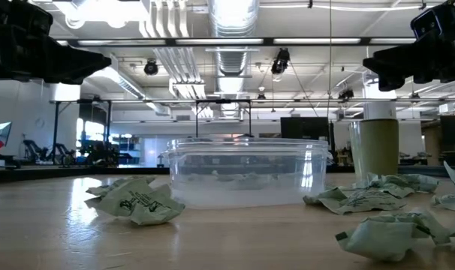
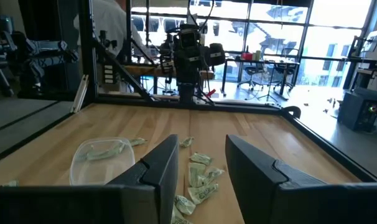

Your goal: Pick and place items into bin

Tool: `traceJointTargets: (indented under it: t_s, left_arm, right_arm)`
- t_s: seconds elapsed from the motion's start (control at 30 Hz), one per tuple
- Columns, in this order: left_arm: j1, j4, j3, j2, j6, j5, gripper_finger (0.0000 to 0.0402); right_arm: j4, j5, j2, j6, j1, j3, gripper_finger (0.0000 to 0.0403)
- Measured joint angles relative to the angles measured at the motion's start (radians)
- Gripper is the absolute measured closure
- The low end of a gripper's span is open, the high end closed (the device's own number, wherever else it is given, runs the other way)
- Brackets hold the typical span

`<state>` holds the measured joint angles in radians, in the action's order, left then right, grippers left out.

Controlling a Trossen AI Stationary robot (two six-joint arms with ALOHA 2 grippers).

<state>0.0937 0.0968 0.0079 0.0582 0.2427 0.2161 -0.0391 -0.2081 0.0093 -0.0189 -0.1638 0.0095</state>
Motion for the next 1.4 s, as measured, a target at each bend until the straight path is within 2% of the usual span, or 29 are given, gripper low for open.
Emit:
traceJointTargets:
  t_s: [0.87, 1.13, 1.3, 1.4]
  left_arm:
    - [0.0, 0.0, 0.0, 0.0, 0.001, 0.0, 0.0256]
    - [0.0, 0.0, 0.0, 0.0, 0.0, 0.0, 0.0256]
    - [0.0, 0.01, 0.0, 0.0, -0.001, -0.001, 0.0256]
    - [0.001, 0.056, 0.0, 0.0, -0.076, -0.01, 0.0256]
  right_arm:
    - [-0.001, 0.0, 0.0, -0.014, 0.0, 0.0, 0.028]
    - [-0.001, -0.001, 0.0, 0.093, 0.0, 0.0, 0.028]
    - [-0.001, -0.001, 0.0, 0.093, 0.0, 0.0, 0.028]
    - [-0.001, -0.001, 0.0, 0.065, 0.0, 0.0, 0.028]
